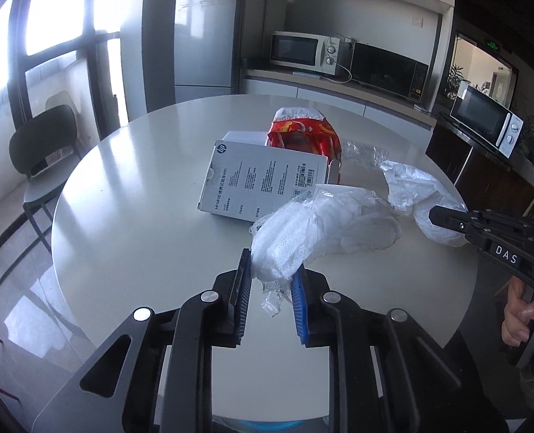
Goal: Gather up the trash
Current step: 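Grasp the white plastic bag with the left gripper while the right gripper grasps the printed bag, then carry the white bag in the left gripper while the right gripper carries the printed bag to the wastebasket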
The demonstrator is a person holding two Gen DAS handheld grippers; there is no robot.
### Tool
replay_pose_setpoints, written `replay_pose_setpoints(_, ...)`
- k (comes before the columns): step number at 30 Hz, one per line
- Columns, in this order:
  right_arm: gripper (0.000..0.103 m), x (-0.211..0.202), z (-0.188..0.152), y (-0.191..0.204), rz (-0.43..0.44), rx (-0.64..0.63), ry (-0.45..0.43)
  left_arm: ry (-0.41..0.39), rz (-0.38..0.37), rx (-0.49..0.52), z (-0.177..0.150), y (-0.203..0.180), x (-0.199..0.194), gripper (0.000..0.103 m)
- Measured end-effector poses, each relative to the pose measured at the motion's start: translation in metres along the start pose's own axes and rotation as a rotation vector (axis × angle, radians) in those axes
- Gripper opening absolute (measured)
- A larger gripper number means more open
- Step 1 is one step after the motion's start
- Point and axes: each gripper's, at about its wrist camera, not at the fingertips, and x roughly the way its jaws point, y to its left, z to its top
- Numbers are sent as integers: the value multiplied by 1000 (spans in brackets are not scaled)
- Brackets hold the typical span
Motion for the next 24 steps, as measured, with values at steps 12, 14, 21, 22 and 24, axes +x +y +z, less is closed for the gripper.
replay_pose_setpoints(12,1,-56,-22,13,32,-18,-39,-16,-12,-98,-20,10,-31,20)
replay_pose_setpoints(14,1,-67,-27,16,46,-22,-48,-19,-9,-105,-27,10,-39,20)
replay_pose_setpoints(21,1,-102,-50,27,68,-83,-39,-16,-22,-129,-48,9,-65,19)
replay_pose_setpoints(22,1,-108,-53,26,73,-82,-40,-14,-26,-132,-50,9,-68,19)
replay_pose_setpoints(24,1,-118,-59,25,93,-63,-41,-8,-36,-138,-56,8,-72,19)
